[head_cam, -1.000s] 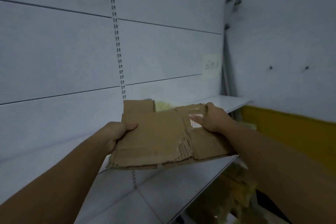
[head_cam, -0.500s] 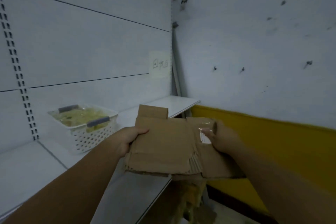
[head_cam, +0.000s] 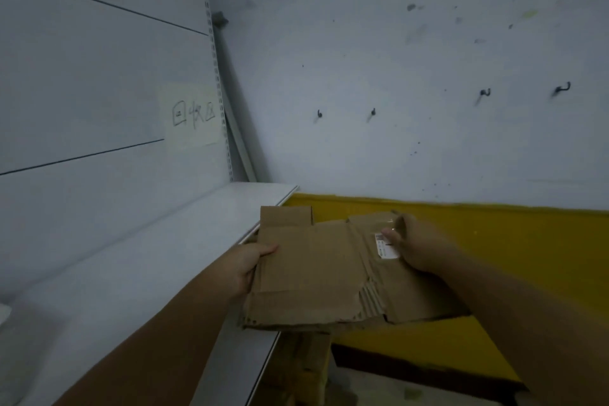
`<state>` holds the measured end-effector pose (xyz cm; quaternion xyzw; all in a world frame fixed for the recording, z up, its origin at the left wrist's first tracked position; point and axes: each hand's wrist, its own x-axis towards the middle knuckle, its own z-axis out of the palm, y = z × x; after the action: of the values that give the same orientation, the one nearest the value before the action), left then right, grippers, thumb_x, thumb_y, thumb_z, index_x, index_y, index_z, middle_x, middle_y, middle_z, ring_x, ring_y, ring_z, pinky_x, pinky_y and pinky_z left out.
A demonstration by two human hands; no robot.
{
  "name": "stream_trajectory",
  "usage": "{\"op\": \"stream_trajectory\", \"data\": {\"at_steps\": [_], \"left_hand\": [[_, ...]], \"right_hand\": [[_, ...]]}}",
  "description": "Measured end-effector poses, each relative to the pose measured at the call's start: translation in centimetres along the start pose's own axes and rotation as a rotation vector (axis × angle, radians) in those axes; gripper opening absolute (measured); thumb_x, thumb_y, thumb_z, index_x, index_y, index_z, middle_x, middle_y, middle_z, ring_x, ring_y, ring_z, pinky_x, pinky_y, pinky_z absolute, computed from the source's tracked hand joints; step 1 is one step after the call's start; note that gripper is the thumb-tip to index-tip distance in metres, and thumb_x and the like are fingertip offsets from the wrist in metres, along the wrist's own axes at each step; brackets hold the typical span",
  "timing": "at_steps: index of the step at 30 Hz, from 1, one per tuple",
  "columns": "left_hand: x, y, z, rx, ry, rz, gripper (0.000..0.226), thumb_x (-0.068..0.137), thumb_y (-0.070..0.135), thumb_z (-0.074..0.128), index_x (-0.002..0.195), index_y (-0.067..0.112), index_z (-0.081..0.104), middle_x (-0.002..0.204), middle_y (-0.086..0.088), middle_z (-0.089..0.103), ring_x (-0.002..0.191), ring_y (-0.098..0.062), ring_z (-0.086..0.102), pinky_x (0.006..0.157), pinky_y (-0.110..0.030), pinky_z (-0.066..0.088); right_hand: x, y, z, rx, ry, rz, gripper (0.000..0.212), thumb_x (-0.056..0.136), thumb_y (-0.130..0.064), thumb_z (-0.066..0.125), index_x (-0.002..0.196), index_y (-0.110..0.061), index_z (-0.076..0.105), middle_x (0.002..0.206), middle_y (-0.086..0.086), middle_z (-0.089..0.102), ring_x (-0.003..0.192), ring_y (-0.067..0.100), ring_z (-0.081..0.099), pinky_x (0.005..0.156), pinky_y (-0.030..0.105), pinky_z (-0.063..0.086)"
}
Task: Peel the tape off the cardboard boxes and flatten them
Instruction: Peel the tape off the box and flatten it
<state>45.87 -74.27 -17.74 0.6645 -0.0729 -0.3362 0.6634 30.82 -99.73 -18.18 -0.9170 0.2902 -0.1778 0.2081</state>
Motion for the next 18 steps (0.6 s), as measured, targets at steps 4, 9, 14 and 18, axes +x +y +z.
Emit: {"op": "stream_trajectory", "data": {"at_steps": [4, 9, 14, 18], "left_hand": [[5.4, 2.2, 2.1, -0.005, 0.056, 0.019, 0.020, 0.093, 0.021, 0.054, 0.095, 0.004, 0.064, 0.062, -0.011, 0.072, 0.054, -0.023, 0.069, 0.045, -0.031, 0.053], [10.7, 6.1, 4.1, 0.023, 0.221, 0.116, 0.018, 0.092, 0.017, 0.057, 0.090, 0.001, 0.063, 0.060, -0.010, 0.072, 0.050, -0.022, 0.069, 0.041, -0.029, 0.052], [14.3, 7.3, 2.6, 0.074, 0.422, 0.153, 0.028, 0.092, 0.019, 0.056, 0.111, -0.002, 0.060, 0.098, -0.017, 0.068, 0.091, -0.033, 0.065, 0.078, -0.043, 0.055], [17.2, 9.1, 0.1, 0.085, 0.479, 0.146, 0.036, 0.094, 0.020, 0.054, 0.120, -0.004, 0.054, 0.107, -0.016, 0.064, 0.089, -0.030, 0.061, 0.072, -0.037, 0.050]], "right_hand": [[6.4, 2.1, -0.8, -0.094, 0.028, -0.049, 0.053, 0.095, -0.044, 0.041, 0.138, -0.015, 0.032, 0.129, 0.013, 0.056, 0.112, 0.029, 0.054, 0.087, 0.036, 0.043], [14.5, 3.1, -0.5, -0.122, 0.032, -0.109, 0.058, 0.098, -0.042, 0.037, 0.145, -0.013, 0.020, 0.131, 0.015, 0.054, 0.116, 0.031, 0.052, 0.091, 0.037, 0.041], [21.2, 1.2, 2.1, 0.014, -0.011, -0.251, 0.061, 0.097, -0.044, 0.035, 0.147, -0.013, 0.017, 0.133, 0.017, 0.053, 0.118, 0.032, 0.051, 0.096, 0.038, 0.039], [26.3, -1.1, 5.2, 0.043, -0.105, -0.316, 0.068, 0.096, -0.047, 0.036, 0.148, -0.014, 0.011, 0.138, 0.016, 0.049, 0.122, 0.031, 0.049, 0.100, 0.037, 0.037]]}}
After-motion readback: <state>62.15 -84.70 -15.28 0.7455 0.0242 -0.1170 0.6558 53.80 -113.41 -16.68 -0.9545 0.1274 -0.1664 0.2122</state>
